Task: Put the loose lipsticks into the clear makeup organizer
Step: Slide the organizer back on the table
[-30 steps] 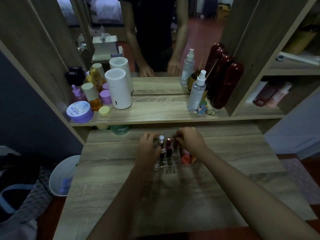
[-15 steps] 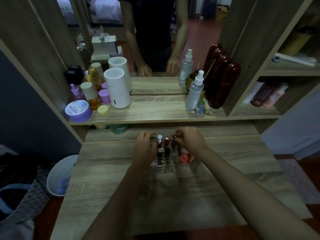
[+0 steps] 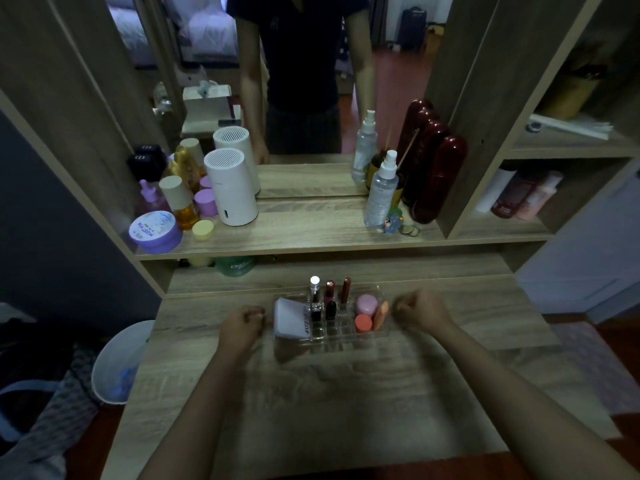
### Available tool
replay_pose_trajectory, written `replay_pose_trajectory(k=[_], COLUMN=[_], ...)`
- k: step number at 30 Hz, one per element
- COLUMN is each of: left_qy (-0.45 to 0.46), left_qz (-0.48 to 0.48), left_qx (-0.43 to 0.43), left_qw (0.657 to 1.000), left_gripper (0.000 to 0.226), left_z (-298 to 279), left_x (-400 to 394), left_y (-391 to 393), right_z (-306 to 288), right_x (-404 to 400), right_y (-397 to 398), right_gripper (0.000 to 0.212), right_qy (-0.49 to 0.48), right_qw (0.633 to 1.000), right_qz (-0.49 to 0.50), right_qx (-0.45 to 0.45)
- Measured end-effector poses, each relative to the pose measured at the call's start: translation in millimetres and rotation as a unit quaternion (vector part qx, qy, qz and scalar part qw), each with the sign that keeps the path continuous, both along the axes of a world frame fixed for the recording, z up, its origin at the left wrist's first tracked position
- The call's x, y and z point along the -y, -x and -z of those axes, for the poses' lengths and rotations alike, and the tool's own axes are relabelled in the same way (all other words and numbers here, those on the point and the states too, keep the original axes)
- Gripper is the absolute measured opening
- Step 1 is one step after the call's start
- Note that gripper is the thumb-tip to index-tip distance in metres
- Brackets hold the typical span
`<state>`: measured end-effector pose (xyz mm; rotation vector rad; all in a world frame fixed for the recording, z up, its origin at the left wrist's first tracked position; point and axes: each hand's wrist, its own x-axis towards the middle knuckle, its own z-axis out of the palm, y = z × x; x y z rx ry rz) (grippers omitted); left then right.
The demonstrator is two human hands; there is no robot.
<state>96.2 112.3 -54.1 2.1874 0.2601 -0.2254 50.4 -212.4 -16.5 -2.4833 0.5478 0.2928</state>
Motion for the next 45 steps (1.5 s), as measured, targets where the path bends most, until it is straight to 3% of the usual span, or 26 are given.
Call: replay_pose_trajectory(k=[3, 5, 8, 12, 17, 21, 24, 32, 45], left_qy=[0.115, 0.138, 0.129, 0.129, 0.096, 0.122, 0.127, 0.168, 0.156], left_qz=[-0.044, -0.05, -0.034, -0.032, -0.037, -0.049, -0.039, -0.032, 0.022], left_qx=[-0.066, -0.082, -0.065, -0.043, -0.024, -0.038, -0.039, -0.057, -0.063], left_qw=[0.99, 0.986, 0.989, 0.99, 0.994, 0.991, 0.99, 0.984, 0.986], left_gripper=[0.027, 0.026, 0.022, 0.025, 0.024, 0.019, 0.018, 0.02, 0.016], left_z=[5.6, 7.8, 10.5, 13.6, 15.1, 16.2, 15.4, 16.5, 19.5], left_x=[2.2, 4.7, 7.0, 7.9, 11.5, 18.3, 24.3, 61.4, 164.0], left_y=[4.2, 6.5, 9.0, 12.3, 14.8, 16.3, 16.7, 20.4, 30.9], right_z=[15.9, 22.1, 29.9, 35.7, 34.2, 28.8, 27.4, 20.9, 5.2], right_x=[-1.4, -4.2, -8.1, -10.5, -11.9, -13.4, -7.2, 31.3, 126.7], right_y=[9.2, 11.8, 13.2, 13.3, 14.1, 14.4, 16.2, 23.5, 48.5], right_gripper=[0.019, 0.024, 0.039, 0.027, 0.042, 0.03, 0.037, 0.026, 0.018], right_qy=[-0.051, -0.06, -0.084, -0.102, -0.095, -0.083, -0.078, -0.046, 0.02], right_qw=[0.998, 0.997, 0.996, 0.994, 0.995, 0.996, 0.997, 0.999, 0.999], right_qz=[0.008, 0.016, 0.036, 0.034, 0.021, 0.013, 0.007, 0.005, 0.035], right_qx=[-0.033, -0.044, -0.021, -0.03, -0.009, -0.003, 0.008, 0.005, -0.014])
